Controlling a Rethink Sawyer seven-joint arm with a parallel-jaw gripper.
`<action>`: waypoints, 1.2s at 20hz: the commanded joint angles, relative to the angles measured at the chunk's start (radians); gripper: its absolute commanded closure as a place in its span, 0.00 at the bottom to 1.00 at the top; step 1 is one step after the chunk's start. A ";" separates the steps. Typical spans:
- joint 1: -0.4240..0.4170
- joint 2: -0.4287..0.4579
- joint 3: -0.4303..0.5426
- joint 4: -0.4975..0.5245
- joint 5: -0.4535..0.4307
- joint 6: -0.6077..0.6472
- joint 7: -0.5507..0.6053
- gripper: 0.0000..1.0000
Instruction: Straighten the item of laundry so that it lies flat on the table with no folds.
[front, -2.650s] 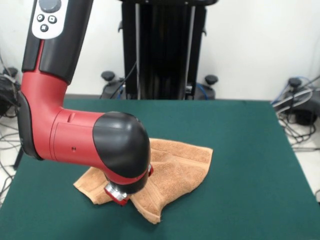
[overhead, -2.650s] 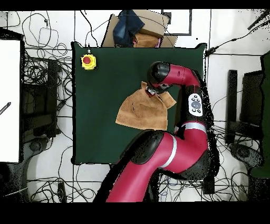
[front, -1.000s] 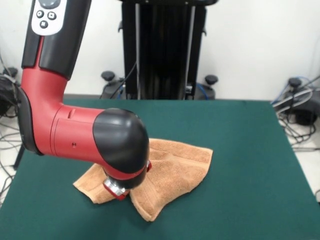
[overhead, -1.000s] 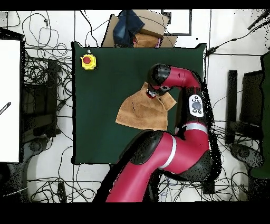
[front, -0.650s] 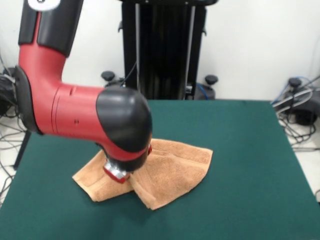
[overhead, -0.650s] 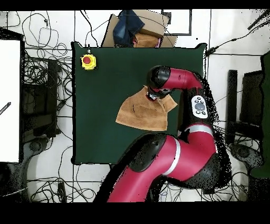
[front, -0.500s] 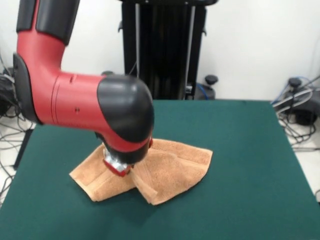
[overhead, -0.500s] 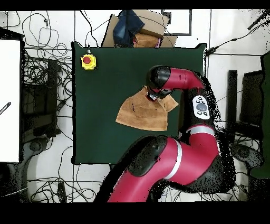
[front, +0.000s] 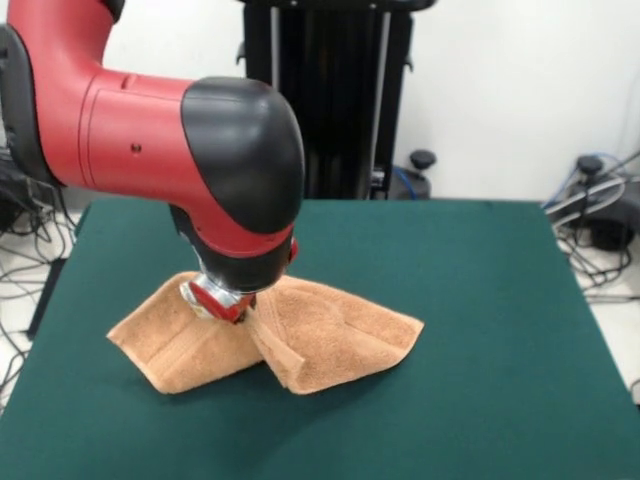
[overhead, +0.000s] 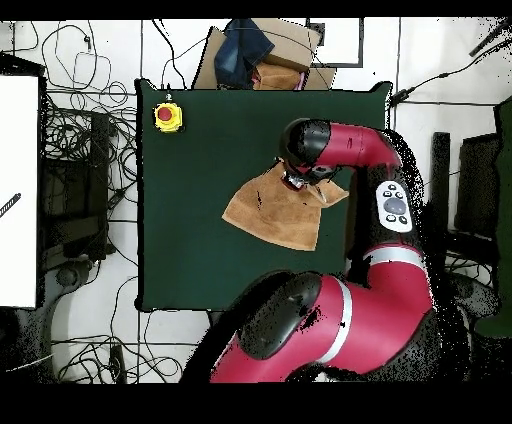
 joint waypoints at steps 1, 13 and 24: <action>0.009 0.019 -0.008 0.105 0.008 -0.141 0.255 1.00; 0.019 0.063 -0.025 0.100 0.019 -0.268 0.262 1.00; 0.011 0.092 0.010 0.073 0.044 -0.320 0.254 1.00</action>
